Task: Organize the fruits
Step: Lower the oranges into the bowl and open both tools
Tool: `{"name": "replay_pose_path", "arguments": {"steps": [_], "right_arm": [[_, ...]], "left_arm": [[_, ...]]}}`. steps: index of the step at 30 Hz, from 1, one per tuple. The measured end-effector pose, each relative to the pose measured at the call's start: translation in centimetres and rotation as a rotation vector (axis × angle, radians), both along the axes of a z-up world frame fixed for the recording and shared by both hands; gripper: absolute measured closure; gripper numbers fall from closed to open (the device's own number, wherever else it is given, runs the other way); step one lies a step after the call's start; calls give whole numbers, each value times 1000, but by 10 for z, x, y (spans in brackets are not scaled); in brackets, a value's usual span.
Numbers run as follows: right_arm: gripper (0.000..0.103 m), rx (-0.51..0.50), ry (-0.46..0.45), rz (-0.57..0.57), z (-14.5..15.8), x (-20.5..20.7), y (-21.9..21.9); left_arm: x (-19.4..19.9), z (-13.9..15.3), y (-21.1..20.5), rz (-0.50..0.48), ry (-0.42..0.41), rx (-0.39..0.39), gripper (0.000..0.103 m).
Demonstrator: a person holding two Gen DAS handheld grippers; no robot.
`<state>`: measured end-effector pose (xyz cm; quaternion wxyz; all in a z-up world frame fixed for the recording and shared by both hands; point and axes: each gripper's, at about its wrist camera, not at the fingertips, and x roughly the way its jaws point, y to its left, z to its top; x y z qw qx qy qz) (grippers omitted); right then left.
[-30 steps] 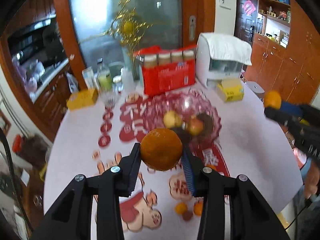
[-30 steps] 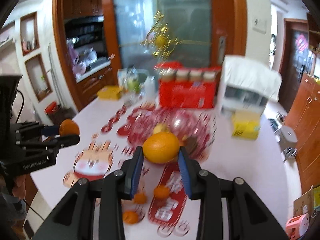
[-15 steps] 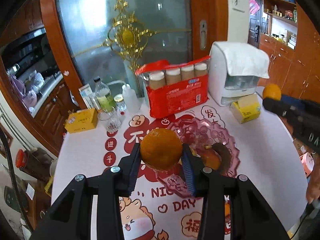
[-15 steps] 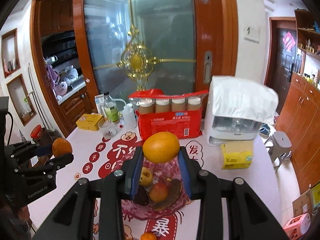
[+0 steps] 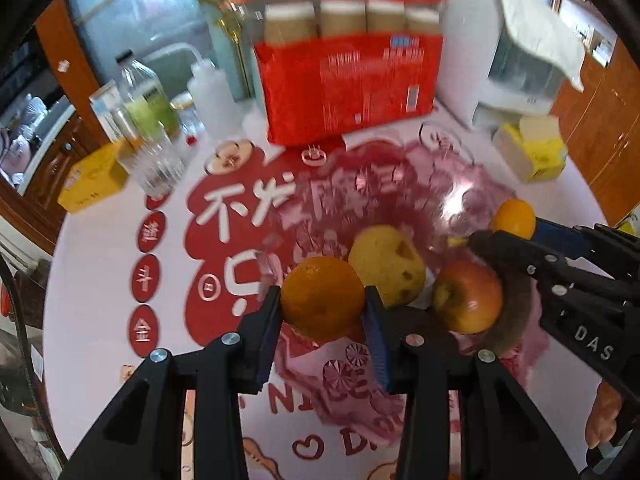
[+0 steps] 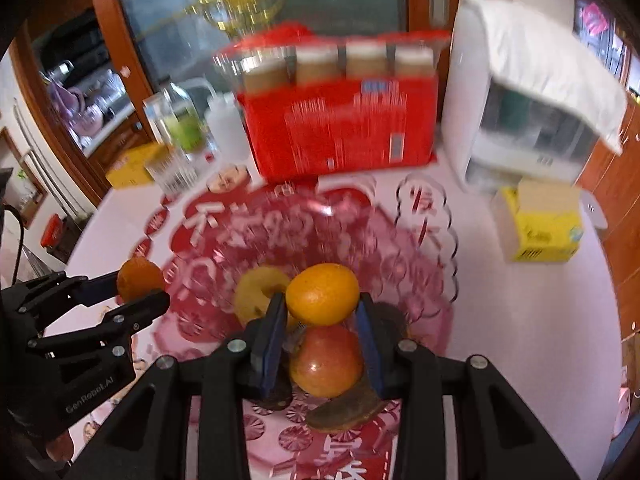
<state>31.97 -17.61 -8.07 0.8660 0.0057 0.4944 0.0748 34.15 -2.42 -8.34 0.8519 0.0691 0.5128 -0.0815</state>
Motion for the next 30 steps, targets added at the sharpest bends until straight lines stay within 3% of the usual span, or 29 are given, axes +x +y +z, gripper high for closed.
{"name": "replay_pose_path", "arguments": {"steps": [8, 16, 19, 23, 30], "right_arm": [[67, -19, 50, -11, -42, 16, 0], [66, 10, 84, -31, -59, 25, -5], [66, 12, 76, -35, -59, 25, -6], [66, 30, 56, -36, -53, 21, -6], [66, 43, 22, -49, -39, 9, -10]], "left_arm": [[19, -42, -9, -21, 48, 6, 64], [23, -53, -11, -27, 51, 15, 63], [21, -51, -13, -37, 42, 24, 56], [14, -42, -15, -33, 0, 38, 29], [1, -28, -10, -15, -26, 45, 24]]}}
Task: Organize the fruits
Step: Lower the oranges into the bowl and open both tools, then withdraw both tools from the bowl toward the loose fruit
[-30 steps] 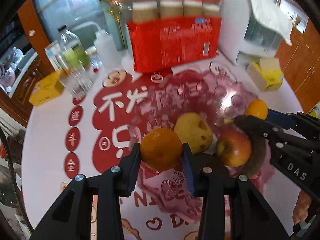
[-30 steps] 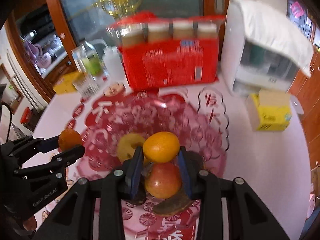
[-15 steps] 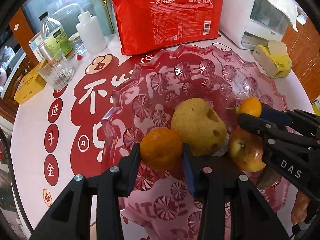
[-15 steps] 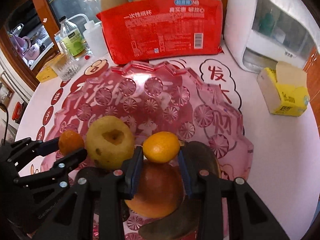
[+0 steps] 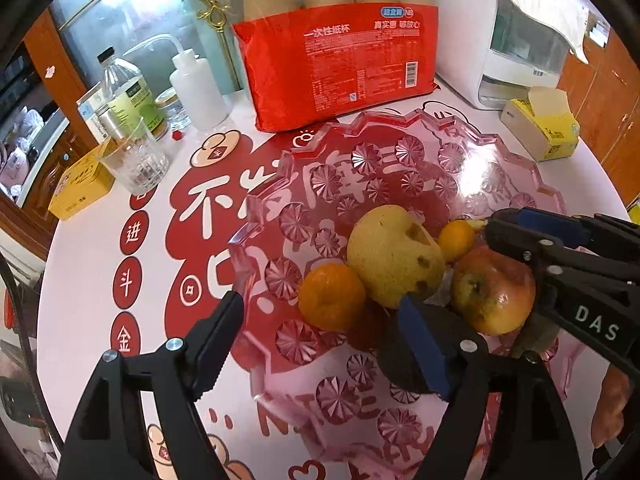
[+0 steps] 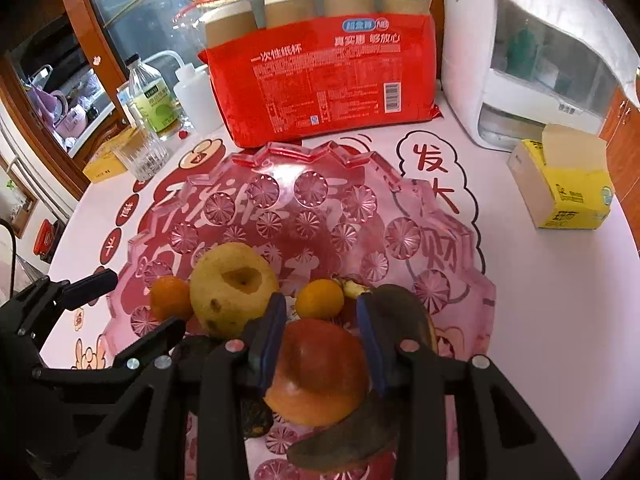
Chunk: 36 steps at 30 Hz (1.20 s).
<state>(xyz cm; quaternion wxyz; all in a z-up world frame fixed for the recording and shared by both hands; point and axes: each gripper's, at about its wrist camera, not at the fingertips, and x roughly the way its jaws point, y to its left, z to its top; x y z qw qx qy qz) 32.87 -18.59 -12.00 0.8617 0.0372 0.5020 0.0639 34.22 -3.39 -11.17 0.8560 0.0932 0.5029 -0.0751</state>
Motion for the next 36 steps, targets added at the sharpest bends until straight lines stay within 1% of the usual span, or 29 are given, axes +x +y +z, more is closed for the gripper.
{"name": "replay_pose_path", "arguments": {"steps": [5, 13, 17, 28, 30, 32, 36], "right_arm": [[66, 12, -6, -16, 9, -11, -4], [66, 20, -18, -28, 26, -32, -5], [66, 39, -41, -29, 40, -43, -6], [65, 68, -105, -36, 82, -72, -5], [65, 68, -120, -32, 90, -79, -3], [65, 73, -135, -28, 98, -86, -3], [65, 85, -161, -16, 114, -101, -1]], "left_arm": [[-10, 11, 10, 30, -12, -6, 21], [-33, 36, 23, 62, -42, -28, 21], [-45, 50, 27, 71, -64, -29, 20], [-80, 93, 41, 117, -114, -72, 20], [-88, 102, 43, 123, -127, -78, 19], [-94, 108, 44, 129, -136, -83, 17], [-112, 122, 45, 133, -157, -91, 16]]}}
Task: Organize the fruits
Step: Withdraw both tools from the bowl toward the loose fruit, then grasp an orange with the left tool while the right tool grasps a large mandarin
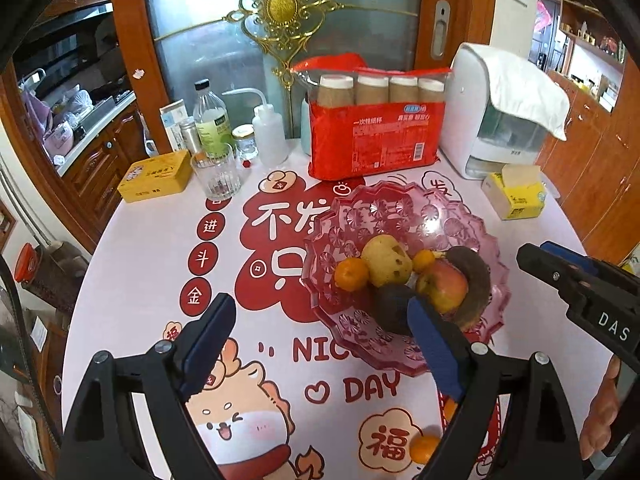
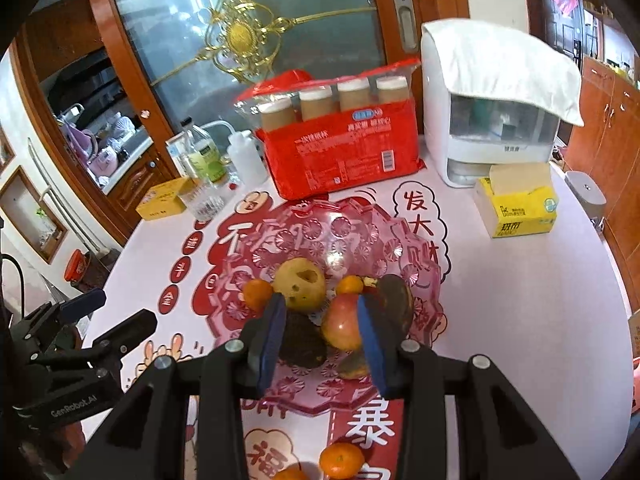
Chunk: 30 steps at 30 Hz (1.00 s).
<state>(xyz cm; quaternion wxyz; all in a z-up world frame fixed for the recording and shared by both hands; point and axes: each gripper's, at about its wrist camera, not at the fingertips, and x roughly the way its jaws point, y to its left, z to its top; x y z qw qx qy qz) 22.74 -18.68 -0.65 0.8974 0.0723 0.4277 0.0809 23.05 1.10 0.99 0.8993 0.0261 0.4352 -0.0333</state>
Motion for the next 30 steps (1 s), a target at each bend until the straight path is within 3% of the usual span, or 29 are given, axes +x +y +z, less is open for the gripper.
{"name": "replay_pose_path", "arguments": {"steps": [13, 18, 23, 30], "right_arm": [[65, -9, -53, 37, 29, -54, 5], [60, -4, -71, 53, 33, -77, 4], [59, -22, -63, 80, 22, -102, 10], [59, -85, -5, 108, -17, -133, 19]], "left_arm": [[-52, 21, 0, 0, -36, -25, 16], [-73, 20, -1, -4, -40, -33, 16], [-95, 7, -6, -14, -31, -14, 15], [-118, -32, -7, -9, 46, -11, 15]]}}
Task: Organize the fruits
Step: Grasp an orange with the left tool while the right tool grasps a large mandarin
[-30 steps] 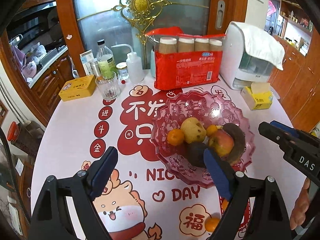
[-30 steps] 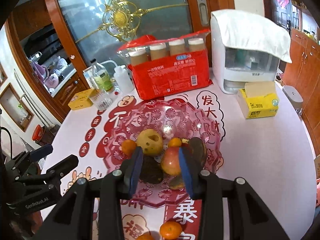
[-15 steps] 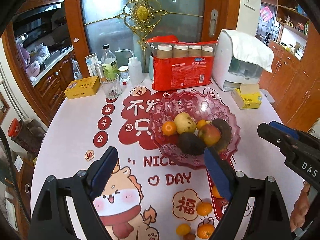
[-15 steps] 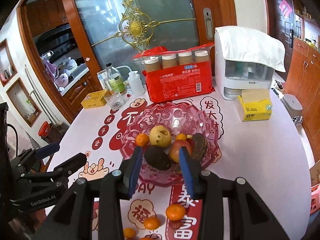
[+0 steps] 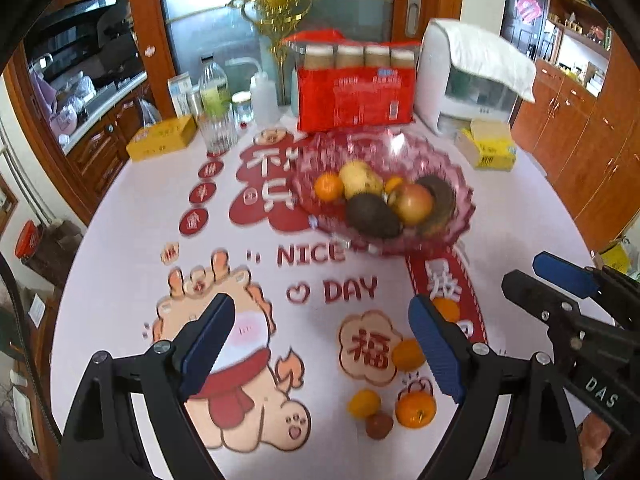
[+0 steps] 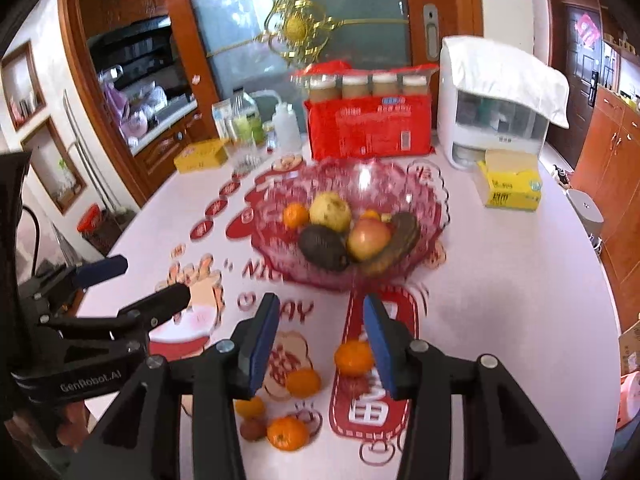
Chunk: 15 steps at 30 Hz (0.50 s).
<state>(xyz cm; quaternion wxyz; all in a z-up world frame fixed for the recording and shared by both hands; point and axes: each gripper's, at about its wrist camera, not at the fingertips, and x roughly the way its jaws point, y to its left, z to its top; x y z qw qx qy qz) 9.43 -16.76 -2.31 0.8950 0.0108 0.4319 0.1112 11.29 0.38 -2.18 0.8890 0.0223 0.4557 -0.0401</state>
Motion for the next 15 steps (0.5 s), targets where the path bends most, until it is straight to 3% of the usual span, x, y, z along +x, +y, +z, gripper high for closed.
{"name": "replay_pose_path", "arguments": {"steps": [15], "right_arm": [[59, -15, 170, 15, -75, -38, -7]], "left_arm": [[-34, -72, -5, 19, 135, 34, 15]]}}
